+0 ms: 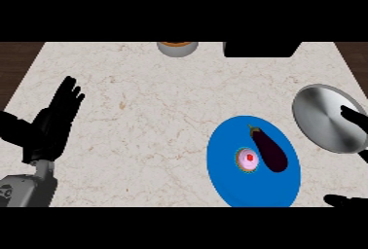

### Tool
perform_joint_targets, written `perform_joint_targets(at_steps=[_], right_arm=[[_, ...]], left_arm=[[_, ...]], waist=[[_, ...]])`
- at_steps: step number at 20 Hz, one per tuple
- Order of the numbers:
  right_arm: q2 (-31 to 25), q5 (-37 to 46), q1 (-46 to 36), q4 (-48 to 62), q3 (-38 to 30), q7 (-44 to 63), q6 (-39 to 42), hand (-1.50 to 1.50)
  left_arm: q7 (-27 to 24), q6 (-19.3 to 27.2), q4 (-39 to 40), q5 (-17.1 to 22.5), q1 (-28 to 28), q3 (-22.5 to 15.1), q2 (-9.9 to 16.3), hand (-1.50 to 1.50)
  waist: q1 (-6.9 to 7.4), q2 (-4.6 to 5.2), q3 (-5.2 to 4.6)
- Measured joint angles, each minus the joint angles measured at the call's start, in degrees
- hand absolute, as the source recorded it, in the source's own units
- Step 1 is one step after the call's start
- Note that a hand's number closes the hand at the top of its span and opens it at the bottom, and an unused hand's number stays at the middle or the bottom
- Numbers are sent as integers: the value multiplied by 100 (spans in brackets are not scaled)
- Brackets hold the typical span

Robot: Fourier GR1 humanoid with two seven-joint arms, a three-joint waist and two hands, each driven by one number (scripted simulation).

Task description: Pick the cupcake from the plate and place it in the pan

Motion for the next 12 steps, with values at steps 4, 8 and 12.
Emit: perform_joint_targets(at_steps=[4,8,12], right_arm=[[-319,369,-696,-28,423,981,533,-150],[-369,576,-1414,100,1041,1851,1193,-150],[-392,397,-1849,261,1587,2572,2040,-150]], left_arm=[[50,1,-30,-60,-60,-63,-75,0],[121,-28,2,-83,-183,-41,-89,0],[97,-4,-7,-157,-151,-90,-166,0]], waist=[[94,20,-4],[146,33,-5],[168,35,-6]])
